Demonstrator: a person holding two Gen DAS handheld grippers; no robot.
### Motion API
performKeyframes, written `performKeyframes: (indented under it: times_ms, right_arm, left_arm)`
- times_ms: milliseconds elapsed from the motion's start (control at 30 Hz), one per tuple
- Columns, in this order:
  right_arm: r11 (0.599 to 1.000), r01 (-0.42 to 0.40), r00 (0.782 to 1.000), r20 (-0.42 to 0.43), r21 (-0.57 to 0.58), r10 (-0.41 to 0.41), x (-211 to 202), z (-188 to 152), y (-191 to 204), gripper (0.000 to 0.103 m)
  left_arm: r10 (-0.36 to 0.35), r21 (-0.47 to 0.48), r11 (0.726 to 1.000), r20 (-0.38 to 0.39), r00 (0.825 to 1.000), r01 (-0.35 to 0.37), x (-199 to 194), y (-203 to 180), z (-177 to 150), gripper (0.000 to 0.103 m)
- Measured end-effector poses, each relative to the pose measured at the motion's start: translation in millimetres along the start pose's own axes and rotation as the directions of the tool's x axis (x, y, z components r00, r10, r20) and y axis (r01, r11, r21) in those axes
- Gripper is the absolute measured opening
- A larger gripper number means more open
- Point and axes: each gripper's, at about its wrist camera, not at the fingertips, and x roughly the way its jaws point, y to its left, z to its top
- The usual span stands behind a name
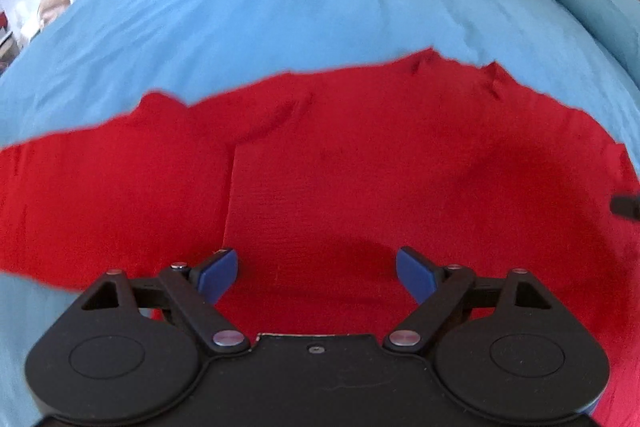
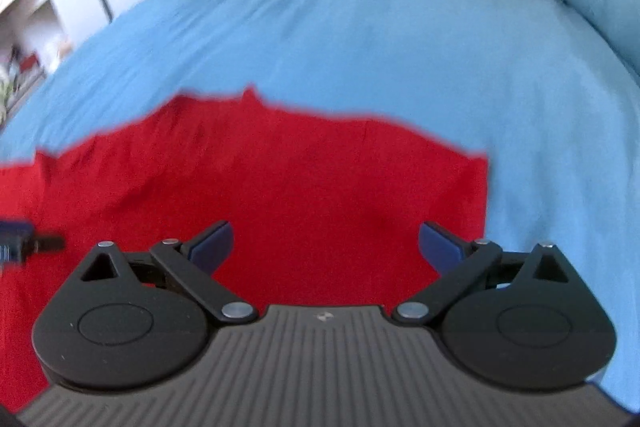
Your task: Fold small clothes
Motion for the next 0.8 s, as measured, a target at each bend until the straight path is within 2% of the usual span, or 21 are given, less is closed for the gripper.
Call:
performKeyframes:
  times_ms: [67,133,233,367,467,567,633,800]
  right_arm:
    - [0.999,0.04,0.999,-0.038,0.016,-0.039,3,-16,-10,0.103]
    - [0.998,0.051,0.999,-0.012,0.027,-0.05,1,-24,-19,0.103]
    - [0.997,0.072,0.997,-0.016,0.04,-0.071,1,-16,-17,0.103]
    - [0.998,0.064,0.997,0.045,0.008,-0.065,-30,3,5,0.103]
    - [0.998,0.054,0.994,0.095,-0.023,-0.052,-64,23,40,0.103]
    - [0.999,0.011,0.994,0.109,-0.037,-0.007,-92,40,81,0.103]
    - [0.998,0.0,0.993,0.116,-0.062,0.007,-103,46,112,0.103]
    - [0.997,-0.024,0.993,0.117,-0.068,0.032,-100,47,192,0.103]
  left_arm:
    - [0.012,0.004,1.0,0.002,1.0,-0.012,3,0,-6,0.096]
    - [-0.002,-0.021,1.0,0.0,1.0,0.002,5,3,-7,0.097]
    - [0.003,-0.022,1.0,0.006,1.0,-0.003,0,4,-5,0.096]
    - [0.005,-0.056,0.998,0.053,0.999,-0.002,-35,13,-1,0.095]
    - [0.01,-0.106,0.994,0.106,0.994,0.001,-76,30,5,0.096]
    - [0.036,-0.176,0.984,0.149,0.988,-0.009,-115,59,9,0.103]
    - [0.056,-0.236,0.972,0.178,0.982,-0.012,-135,87,7,0.103]
    - [0.125,-0.378,0.924,0.145,0.981,-0.062,-147,177,-8,0.103]
